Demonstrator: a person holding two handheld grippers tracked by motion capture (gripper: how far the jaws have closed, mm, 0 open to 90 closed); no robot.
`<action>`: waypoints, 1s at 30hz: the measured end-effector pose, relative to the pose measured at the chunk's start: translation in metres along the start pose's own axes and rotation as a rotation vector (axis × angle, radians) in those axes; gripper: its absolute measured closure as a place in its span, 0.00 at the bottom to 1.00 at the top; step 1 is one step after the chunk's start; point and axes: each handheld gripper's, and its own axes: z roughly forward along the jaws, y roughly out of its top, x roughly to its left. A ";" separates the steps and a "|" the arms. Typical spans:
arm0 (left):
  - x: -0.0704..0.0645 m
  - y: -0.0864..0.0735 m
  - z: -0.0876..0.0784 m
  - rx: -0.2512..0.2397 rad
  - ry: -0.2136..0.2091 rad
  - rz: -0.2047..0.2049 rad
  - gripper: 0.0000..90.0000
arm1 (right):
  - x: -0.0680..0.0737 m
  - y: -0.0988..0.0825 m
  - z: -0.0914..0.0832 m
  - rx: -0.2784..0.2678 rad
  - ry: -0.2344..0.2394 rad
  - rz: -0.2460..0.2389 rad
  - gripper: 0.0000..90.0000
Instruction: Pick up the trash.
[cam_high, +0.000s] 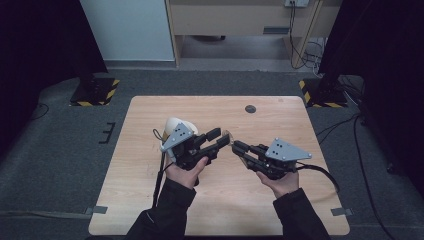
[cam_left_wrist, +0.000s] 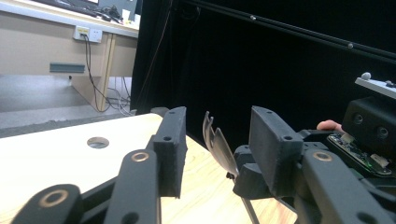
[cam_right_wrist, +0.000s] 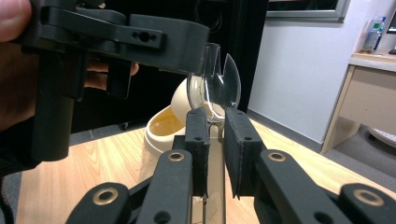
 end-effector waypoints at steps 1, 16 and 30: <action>0.000 0.000 0.001 0.003 0.002 0.002 0.65 | 0.000 0.000 0.000 -0.001 0.000 0.000 0.89; 0.000 -0.001 0.002 0.012 0.011 0.019 0.88 | 0.007 0.002 0.005 -0.006 -0.001 -0.019 0.89; 0.011 0.006 -0.018 -0.002 0.020 0.040 0.93 | -0.003 0.004 -0.004 -0.061 -0.010 0.055 0.74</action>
